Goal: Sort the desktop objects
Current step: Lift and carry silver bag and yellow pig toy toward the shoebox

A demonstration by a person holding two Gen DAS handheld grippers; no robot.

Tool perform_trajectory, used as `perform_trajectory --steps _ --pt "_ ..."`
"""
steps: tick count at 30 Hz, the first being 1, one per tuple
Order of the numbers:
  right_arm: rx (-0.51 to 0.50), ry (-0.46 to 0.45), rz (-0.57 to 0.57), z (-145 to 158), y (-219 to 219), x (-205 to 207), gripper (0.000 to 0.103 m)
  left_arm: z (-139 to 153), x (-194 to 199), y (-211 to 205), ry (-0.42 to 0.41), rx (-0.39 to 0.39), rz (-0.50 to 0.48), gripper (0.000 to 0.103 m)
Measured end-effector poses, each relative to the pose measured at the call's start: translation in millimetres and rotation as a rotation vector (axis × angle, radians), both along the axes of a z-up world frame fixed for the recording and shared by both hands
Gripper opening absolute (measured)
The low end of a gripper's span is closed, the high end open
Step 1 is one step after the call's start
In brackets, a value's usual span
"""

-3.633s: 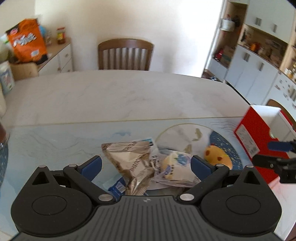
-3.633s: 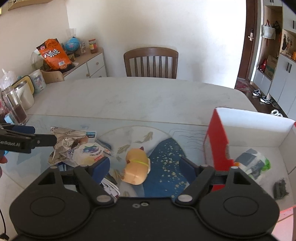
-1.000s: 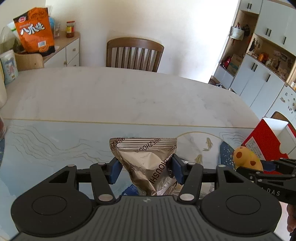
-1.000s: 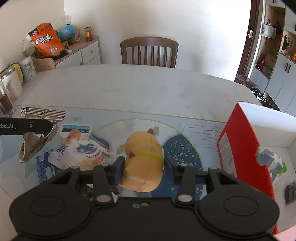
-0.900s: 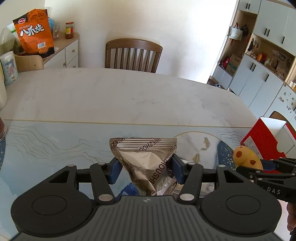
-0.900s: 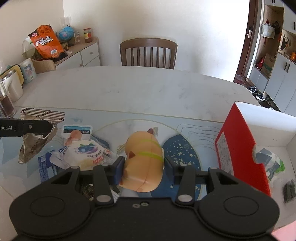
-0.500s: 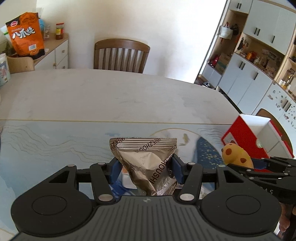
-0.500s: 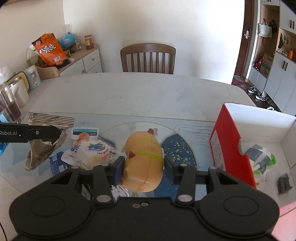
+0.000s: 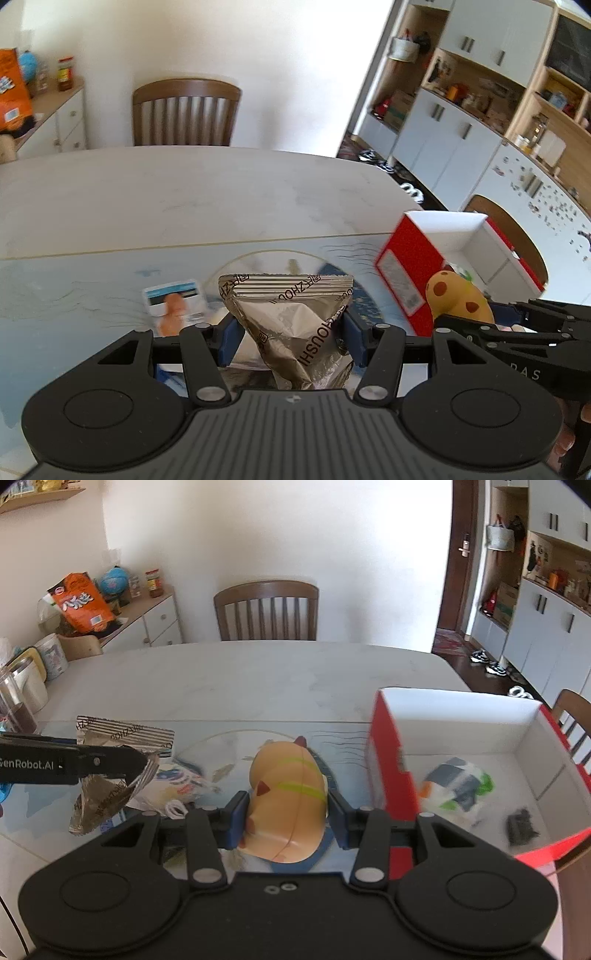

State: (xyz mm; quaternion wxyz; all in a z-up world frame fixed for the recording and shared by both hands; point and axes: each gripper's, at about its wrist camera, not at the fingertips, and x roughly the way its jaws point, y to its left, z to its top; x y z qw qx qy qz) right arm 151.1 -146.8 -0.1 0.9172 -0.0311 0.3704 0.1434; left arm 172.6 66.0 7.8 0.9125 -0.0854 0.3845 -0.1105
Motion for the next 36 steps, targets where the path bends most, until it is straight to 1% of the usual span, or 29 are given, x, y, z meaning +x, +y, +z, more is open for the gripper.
perform_trajectory --steps 8,16,28,32,36 --pt "0.005 -0.017 -0.031 9.7 -36.8 -2.8 0.045 10.5 2.5 -42.7 -0.029 -0.007 -0.066 0.055" --pt "0.008 -0.031 -0.066 13.4 -79.3 -1.7 0.045 14.5 7.3 -90.6 -0.047 -0.009 -0.125 0.055" --pt "0.014 -0.029 -0.105 11.8 -143.0 10.6 0.045 21.7 21.7 -159.8 -0.062 -0.032 -0.198 0.056" --pt "0.011 -0.03 -0.115 10.7 -162.0 15.2 0.045 21.8 23.8 -184.6 -0.075 -0.017 -0.232 0.056" --pt "0.015 -0.023 -0.125 8.9 -180.1 21.2 0.045 18.8 28.5 -204.5 -0.066 -0.011 -0.256 0.056"
